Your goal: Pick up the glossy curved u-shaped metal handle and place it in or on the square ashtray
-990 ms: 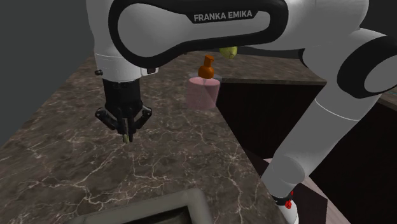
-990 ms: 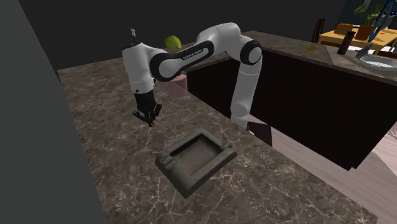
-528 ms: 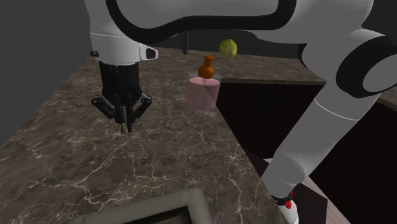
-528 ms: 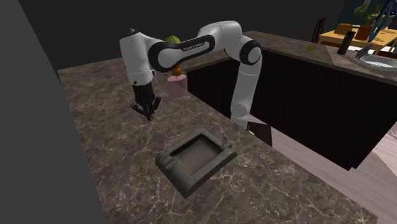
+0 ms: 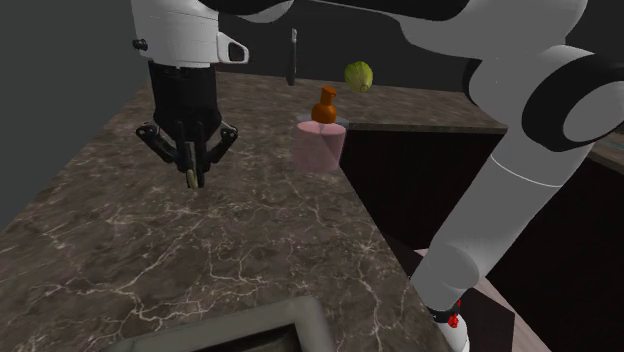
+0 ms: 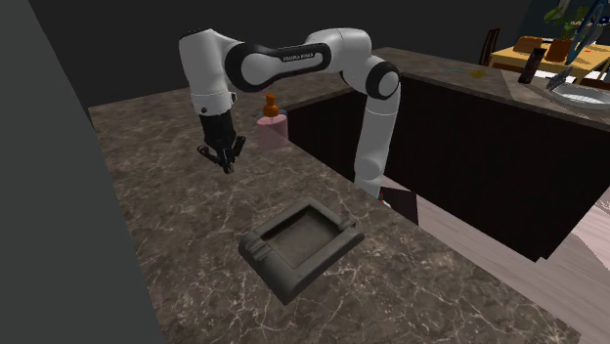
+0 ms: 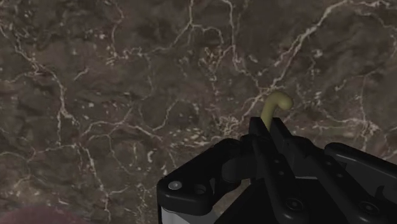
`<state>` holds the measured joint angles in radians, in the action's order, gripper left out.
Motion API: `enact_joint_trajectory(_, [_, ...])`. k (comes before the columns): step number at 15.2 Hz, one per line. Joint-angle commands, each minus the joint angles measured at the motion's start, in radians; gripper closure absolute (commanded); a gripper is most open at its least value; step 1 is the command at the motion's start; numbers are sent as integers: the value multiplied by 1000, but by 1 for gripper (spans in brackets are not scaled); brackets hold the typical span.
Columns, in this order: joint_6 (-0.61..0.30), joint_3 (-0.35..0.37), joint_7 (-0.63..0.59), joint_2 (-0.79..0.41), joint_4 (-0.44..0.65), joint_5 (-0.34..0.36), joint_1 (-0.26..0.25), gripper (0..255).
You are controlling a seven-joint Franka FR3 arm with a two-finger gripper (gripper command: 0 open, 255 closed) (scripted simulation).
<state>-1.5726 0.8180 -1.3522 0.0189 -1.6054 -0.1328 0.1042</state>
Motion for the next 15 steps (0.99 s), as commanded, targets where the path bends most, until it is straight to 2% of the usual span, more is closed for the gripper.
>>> enact_joint_trajectory(1, [28,3,-10,-13,38,9,-3,255])
enact_joint_trajectory(6, [95,11,-33,-44,128,32,-11,255])
enact_joint_trajectory(15, [56,59,-134,142,-19,-112,-67,255])
